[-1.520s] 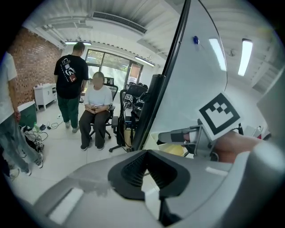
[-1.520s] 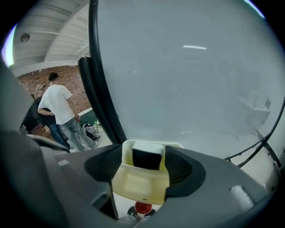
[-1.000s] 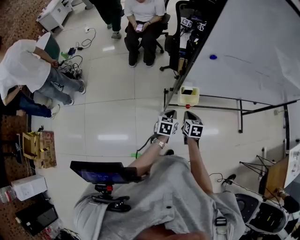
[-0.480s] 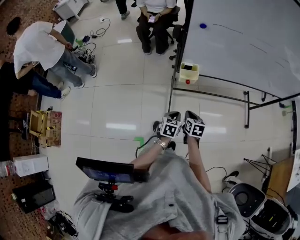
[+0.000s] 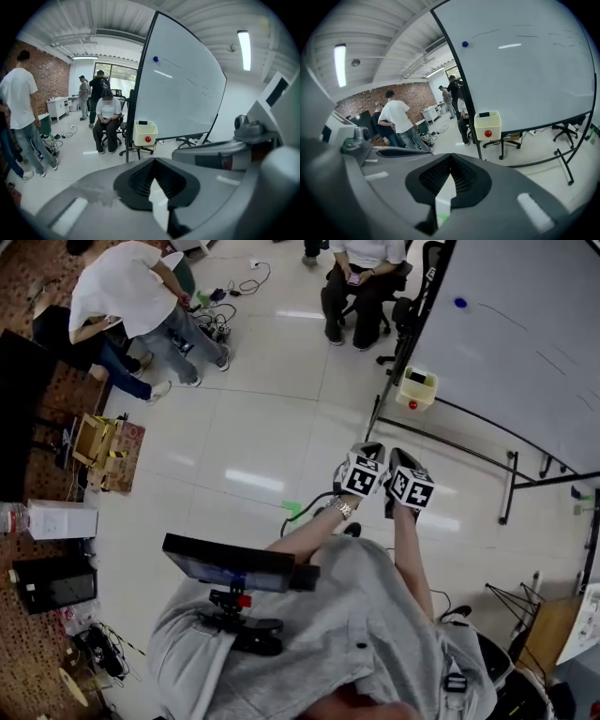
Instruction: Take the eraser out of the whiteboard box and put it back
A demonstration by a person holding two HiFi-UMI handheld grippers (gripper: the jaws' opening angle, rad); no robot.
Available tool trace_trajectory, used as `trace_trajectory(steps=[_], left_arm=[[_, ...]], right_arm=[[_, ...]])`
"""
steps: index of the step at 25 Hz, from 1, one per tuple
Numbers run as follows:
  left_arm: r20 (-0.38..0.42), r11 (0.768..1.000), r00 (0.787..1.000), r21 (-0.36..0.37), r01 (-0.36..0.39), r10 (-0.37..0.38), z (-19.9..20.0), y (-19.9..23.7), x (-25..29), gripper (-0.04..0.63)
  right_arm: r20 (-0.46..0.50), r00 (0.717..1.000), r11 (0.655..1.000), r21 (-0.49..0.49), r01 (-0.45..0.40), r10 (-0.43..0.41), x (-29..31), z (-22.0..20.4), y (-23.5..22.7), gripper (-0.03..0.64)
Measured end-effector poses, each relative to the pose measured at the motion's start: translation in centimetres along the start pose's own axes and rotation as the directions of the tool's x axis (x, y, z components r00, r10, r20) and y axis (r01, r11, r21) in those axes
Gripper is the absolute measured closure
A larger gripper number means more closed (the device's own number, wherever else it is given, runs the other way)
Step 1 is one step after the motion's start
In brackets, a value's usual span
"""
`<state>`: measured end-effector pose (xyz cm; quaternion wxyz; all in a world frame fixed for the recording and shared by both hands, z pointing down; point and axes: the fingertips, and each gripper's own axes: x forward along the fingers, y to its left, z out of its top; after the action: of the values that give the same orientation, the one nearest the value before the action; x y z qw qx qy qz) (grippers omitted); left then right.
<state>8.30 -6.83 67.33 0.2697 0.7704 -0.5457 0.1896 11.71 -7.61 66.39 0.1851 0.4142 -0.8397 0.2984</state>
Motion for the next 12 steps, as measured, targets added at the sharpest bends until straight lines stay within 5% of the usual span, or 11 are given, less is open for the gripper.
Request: trace_trajectory(steps=[12], left_arm=[[-0.007, 1.0, 1.0, 0.005, 0.008, -0.008, -0.9, 2.2, -2.2, 0.589]], right_arm=[[-0.045, 0.998, 0.999, -0.031, -0.042, 0.041, 1.4, -0.4, 4.2, 0.614]])
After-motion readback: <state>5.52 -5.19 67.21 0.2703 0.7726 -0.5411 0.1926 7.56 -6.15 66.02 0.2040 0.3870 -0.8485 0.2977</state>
